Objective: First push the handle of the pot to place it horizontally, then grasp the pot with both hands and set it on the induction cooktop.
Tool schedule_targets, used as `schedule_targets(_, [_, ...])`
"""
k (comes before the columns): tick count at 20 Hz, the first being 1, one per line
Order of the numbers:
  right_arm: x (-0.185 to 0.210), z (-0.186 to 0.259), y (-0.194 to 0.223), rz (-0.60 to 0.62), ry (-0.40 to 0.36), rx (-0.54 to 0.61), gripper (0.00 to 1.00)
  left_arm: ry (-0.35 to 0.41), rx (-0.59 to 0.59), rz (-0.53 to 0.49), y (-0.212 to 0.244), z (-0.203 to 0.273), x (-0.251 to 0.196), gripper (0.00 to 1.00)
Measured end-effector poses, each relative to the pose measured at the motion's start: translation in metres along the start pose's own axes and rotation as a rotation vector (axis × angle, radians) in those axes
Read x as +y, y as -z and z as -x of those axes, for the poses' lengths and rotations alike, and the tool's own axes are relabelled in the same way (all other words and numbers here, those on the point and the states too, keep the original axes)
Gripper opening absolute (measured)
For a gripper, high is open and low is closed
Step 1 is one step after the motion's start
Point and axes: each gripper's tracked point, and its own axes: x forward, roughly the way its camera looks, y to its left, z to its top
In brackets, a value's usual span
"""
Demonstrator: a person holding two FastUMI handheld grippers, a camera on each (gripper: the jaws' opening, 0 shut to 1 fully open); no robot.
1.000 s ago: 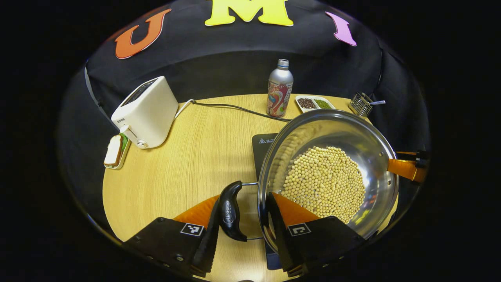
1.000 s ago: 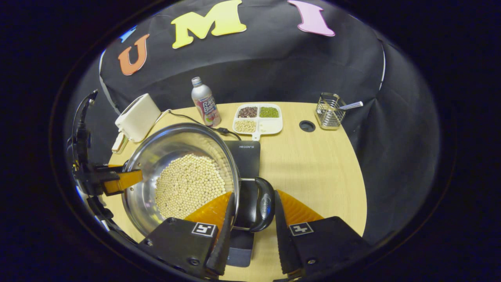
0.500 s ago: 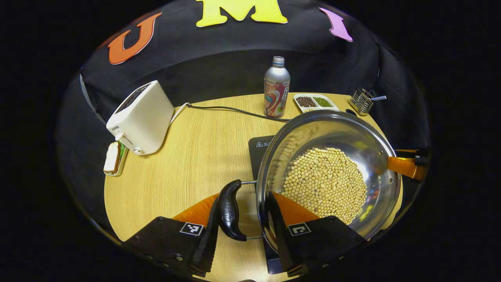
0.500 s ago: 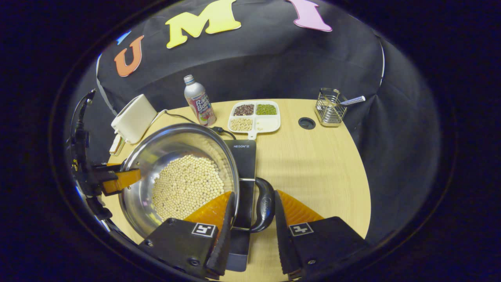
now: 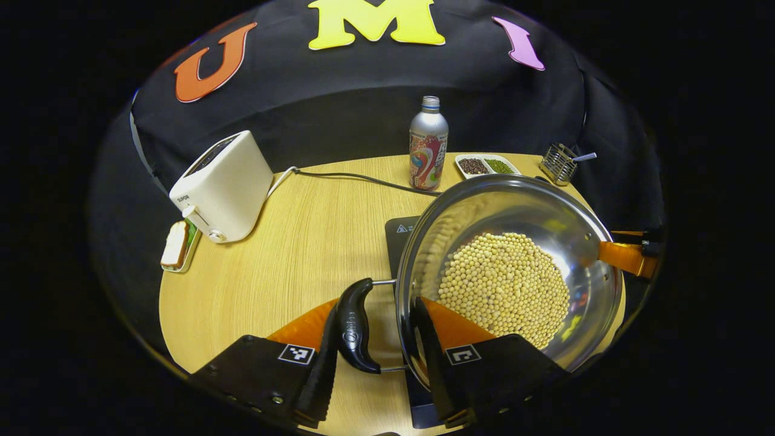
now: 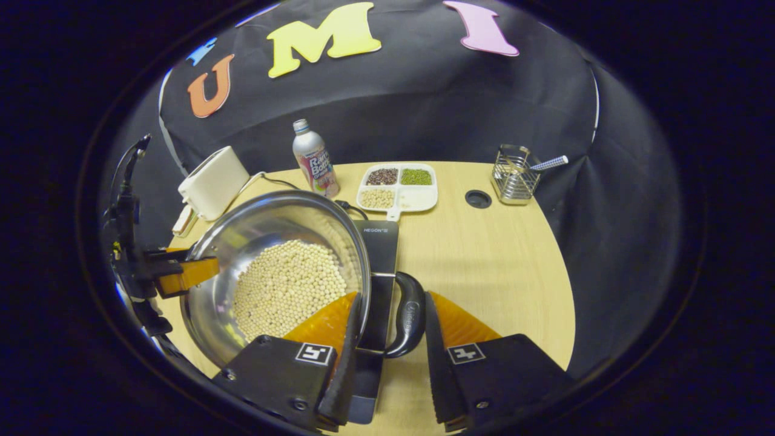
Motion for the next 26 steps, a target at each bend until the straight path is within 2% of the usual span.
schedule_targets(5, [-0.001, 0.001, 0.000, -0.008, 0.011, -0.013, 0.53, -0.002, -0.005, -0.008, 0.000, -0.002, -0.001, 0.63])
schedule_targets(6, [-0.001, 0.001, 0.000, -0.006, 0.011, -0.021, 0.53, -0.004, -0.007, -0.009, -0.001, -0.001, 0.000, 0.53])
schedule_targets(7, [-0.001, 0.000, -0.002, -0.007, 0.010, -0.031, 0.53, -0.004, -0.006, -0.008, -0.001, -0.001, 0.001, 0.64])
schedule_targets(8, [-0.001, 0.000, 0.000, -0.019, 0.009, -0.037, 0.53, -0.004, -0.008, -0.006, -0.001, -0.001, 0.001, 0.64])
schedule_targets(9, [0.000, 0.000, -0.001, -0.024, 0.009, -0.040, 0.55, -0.004, -0.007, -0.009, -0.002, -0.001, 0.000, 0.75])
schedule_targets(10, [-0.002, 0.000, -0.001, -0.027, 0.008, -0.046, 0.55, -0.005, -0.014, -0.010, -0.002, -0.001, 0.001, 0.75])
schedule_targets(11, [-0.002, 0.000, -0.002, -0.032, 0.007, -0.053, 0.56, -0.002, -0.014, -0.013, -0.001, -0.002, 0.001, 0.65])
schedule_targets(12, [-0.003, 0.001, -0.002, -0.041, 0.010, -0.068, 0.58, 0.001, -0.020, -0.014, -0.003, -0.001, 0.001, 0.67])
schedule_targets(14, [-0.005, 0.006, -0.001, -0.051, 0.014, -0.096, 0.69, 0.016, -0.045, 0.006, -0.005, 0.002, 0.000, 0.72])
schedule_targets(15, [-0.006, 0.010, -0.004, -0.053, 0.022, -0.124, 0.71, 0.001, -0.074, 0.012, -0.010, 0.008, 0.004, 0.78])
schedule_targets(17, [-0.011, 0.019, -0.011, -0.031, 0.056, -0.170, 0.74, -0.032, -0.136, 0.012, -0.020, 0.019, 0.014, 0.97])
schedule_targets(18, [-0.008, 0.024, -0.016, -0.016, 0.054, -0.199, 0.78, -0.041, -0.158, 0.013, -0.023, 0.025, 0.015, 0.96])
schedule_targets(21, [-0.001, 0.033, -0.018, 0.010, 0.060, -0.215, 0.80, -0.052, -0.192, -0.016, -0.025, 0.039, 0.012, 0.96])
schedule_targets(23, [0.005, 0.036, -0.016, 0.018, 0.062, -0.214, 0.80, -0.058, -0.209, -0.048, -0.023, 0.046, 0.009, 1.00])
schedule_targets(24, [0.009, 0.038, -0.016, 0.020, 0.059, -0.217, 0.80, -0.056, -0.214, -0.057, -0.022, 0.050, 0.007, 0.97])
schedule_targets(26, [0.016, 0.045, -0.016, 0.027, 0.056, -0.219, 0.80, -0.057, -0.233, -0.077, -0.024, 0.059, 0.003, 0.97])
